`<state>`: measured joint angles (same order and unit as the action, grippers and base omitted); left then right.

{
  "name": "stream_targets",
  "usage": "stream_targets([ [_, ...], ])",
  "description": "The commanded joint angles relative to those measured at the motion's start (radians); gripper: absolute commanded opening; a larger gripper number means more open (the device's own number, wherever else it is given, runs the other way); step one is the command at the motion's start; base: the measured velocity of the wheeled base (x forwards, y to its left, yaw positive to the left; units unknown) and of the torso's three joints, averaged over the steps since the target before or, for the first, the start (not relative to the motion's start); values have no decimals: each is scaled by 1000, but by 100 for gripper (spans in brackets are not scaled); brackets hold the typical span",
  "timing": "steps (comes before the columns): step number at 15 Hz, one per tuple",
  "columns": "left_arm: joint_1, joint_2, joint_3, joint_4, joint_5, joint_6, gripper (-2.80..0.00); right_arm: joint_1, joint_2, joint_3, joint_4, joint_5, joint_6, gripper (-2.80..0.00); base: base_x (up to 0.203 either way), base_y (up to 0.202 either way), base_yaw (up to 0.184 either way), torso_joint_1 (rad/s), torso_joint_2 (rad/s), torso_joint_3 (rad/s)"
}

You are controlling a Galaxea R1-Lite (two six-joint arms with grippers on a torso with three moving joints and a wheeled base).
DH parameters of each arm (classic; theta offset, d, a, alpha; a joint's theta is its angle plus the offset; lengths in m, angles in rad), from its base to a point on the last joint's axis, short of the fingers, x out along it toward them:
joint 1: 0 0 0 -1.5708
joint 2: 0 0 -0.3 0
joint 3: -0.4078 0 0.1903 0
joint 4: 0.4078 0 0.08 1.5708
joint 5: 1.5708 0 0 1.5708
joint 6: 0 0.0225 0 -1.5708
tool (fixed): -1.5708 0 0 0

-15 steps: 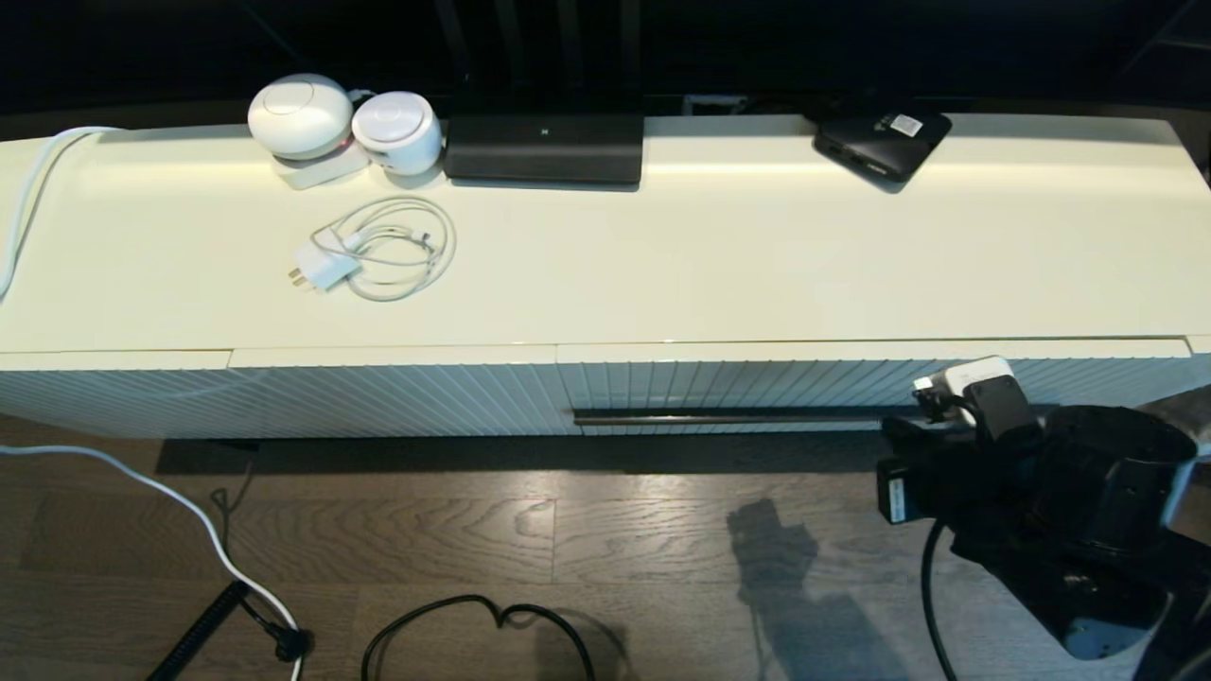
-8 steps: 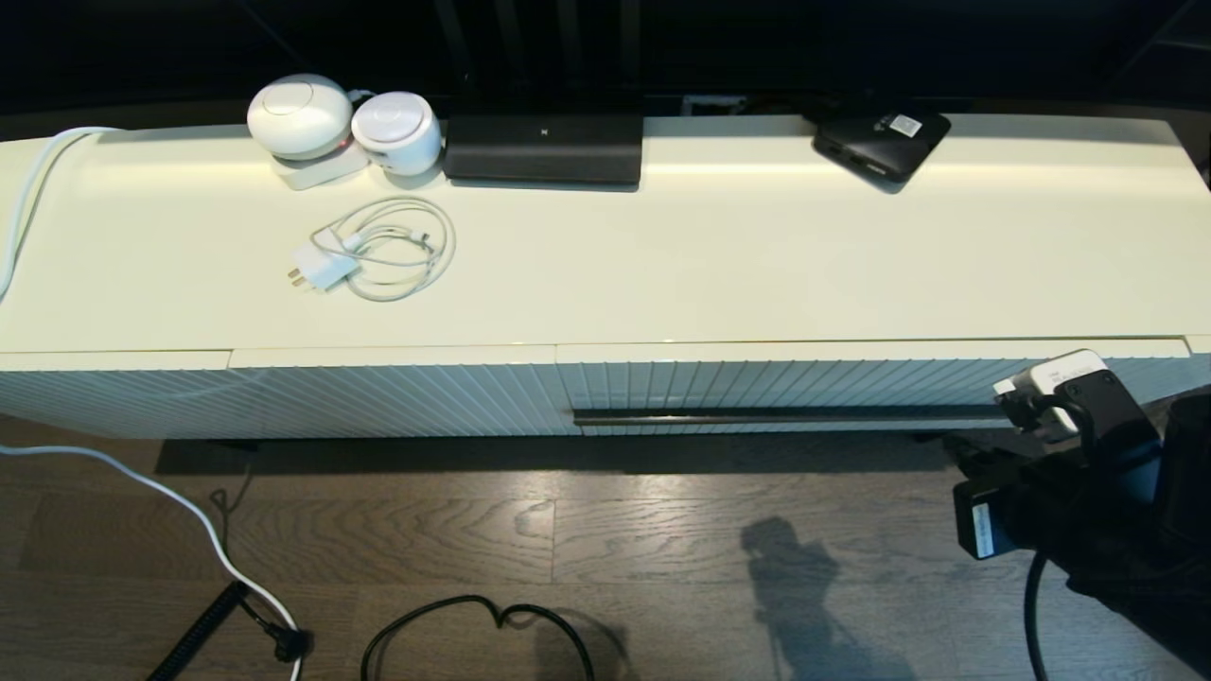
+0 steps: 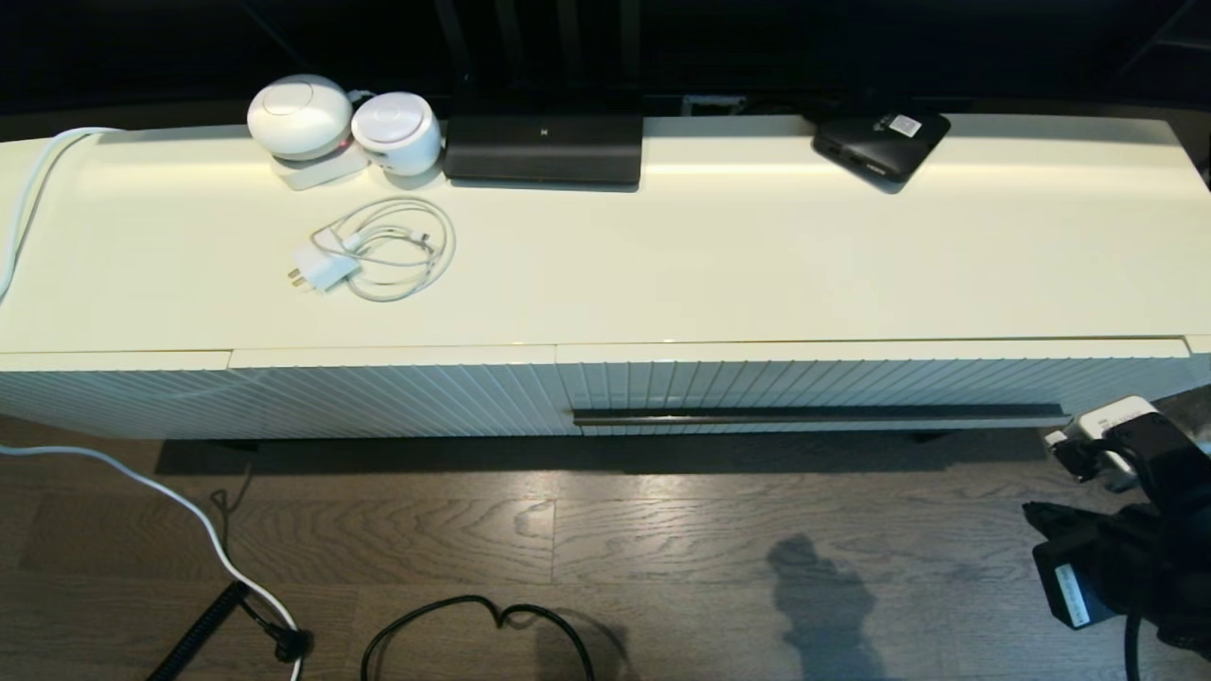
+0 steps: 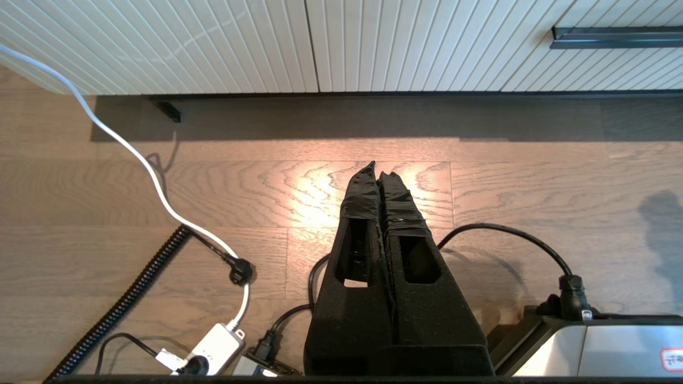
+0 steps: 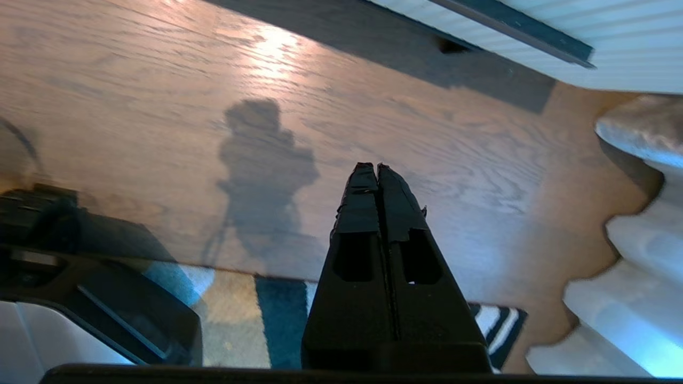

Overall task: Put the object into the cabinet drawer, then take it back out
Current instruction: Open the drawer

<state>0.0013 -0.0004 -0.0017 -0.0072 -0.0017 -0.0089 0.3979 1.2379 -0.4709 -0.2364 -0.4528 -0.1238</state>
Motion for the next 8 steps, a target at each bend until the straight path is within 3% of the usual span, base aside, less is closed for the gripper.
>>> stream_targets([
  [1,0,-3,0,0,0,0,-280,-11,-22,-32,4,-3,-45,-280,0,0,0,0,0,0],
  [4,0,-1,0,0,0,0,-280,6,-18,-47,-5,28,-248,-280,0,0,0,0,0,0],
  [8,0,-1,0,0,0,0,-280,28,-7,-23,-14,192,-522,-280,0,0,0,0,0,0],
])
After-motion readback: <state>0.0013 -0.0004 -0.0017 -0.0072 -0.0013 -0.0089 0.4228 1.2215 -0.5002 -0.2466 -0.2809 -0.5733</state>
